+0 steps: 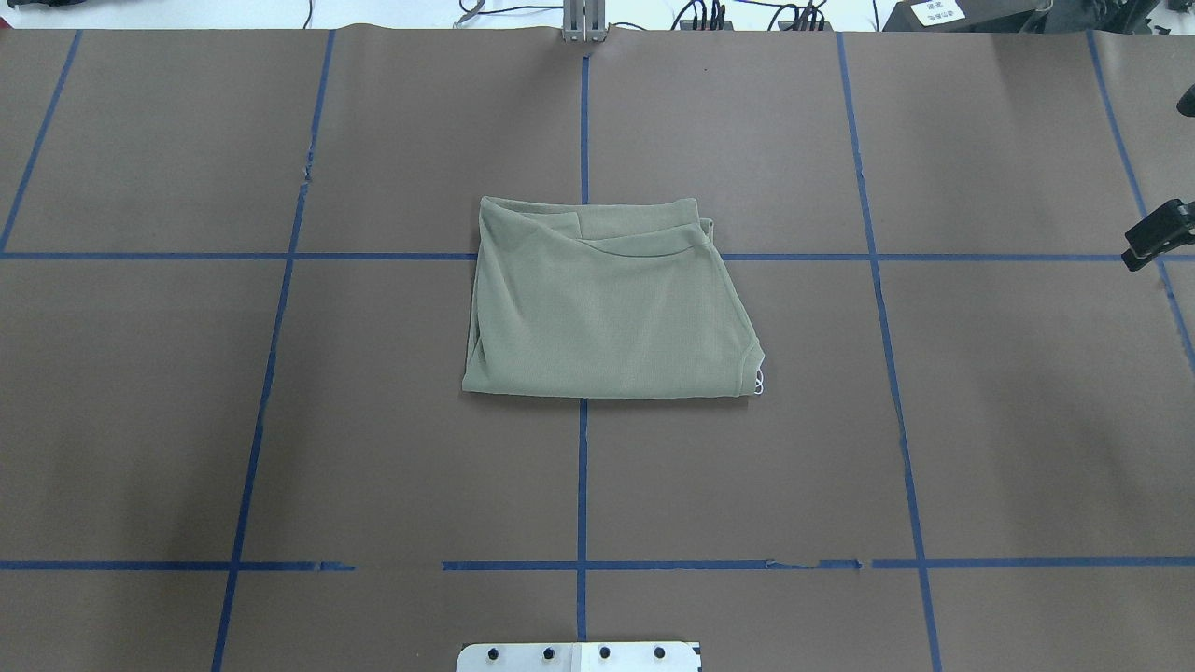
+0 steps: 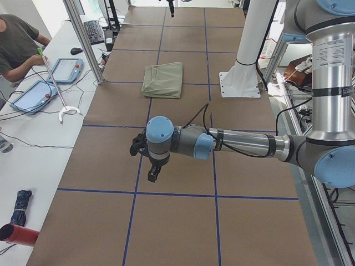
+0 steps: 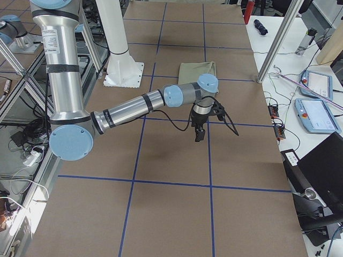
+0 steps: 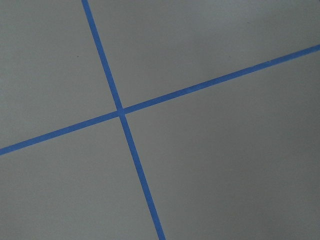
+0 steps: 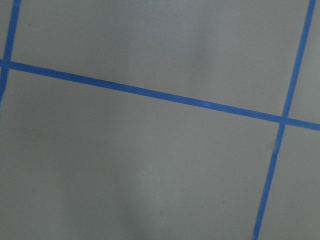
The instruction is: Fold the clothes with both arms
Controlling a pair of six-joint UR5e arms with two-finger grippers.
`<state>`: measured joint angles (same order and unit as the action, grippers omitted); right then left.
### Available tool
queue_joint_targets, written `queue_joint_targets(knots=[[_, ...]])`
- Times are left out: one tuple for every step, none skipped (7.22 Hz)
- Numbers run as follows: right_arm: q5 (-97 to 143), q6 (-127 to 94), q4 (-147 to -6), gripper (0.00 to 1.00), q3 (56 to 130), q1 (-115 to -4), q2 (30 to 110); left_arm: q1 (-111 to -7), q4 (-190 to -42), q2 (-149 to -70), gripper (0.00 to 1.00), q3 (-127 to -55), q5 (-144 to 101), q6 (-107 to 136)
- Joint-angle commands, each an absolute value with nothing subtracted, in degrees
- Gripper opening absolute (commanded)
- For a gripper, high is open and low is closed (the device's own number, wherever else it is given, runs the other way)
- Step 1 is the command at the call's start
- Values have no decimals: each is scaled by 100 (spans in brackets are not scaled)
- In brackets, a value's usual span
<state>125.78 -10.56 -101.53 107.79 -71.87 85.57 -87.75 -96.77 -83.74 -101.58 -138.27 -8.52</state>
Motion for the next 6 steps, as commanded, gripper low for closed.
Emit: queue_joint_targets(knots=[[12410, -1081, -10169, 100, 10705, -7382, 8648, -8771, -9677, -8446, 100, -10099, -13834, -835], [12584, -1072, -10169, 100, 10618, -7496, 8657, -8771, -9677, -8455, 100, -10107, -13834, -826], [13056, -1046, -10160, 100, 10426, -7732, 8649, -8771, -9668, -8455, 100, -10107, -13834, -826], [13417, -994, -10160, 100, 10250, -7900, 8657, -8780, -9659, -8446, 100, -10099, -13834, -817], [13447, -984, -10160, 100, 10239, -7997, 8709, -8815, -9659, -8429, 100, -10142, -13843, -817], [13439, -984, -10160, 100, 10117, -8129, 8736, -8815, -9650, -8420, 100, -10177, -13834, -817]])
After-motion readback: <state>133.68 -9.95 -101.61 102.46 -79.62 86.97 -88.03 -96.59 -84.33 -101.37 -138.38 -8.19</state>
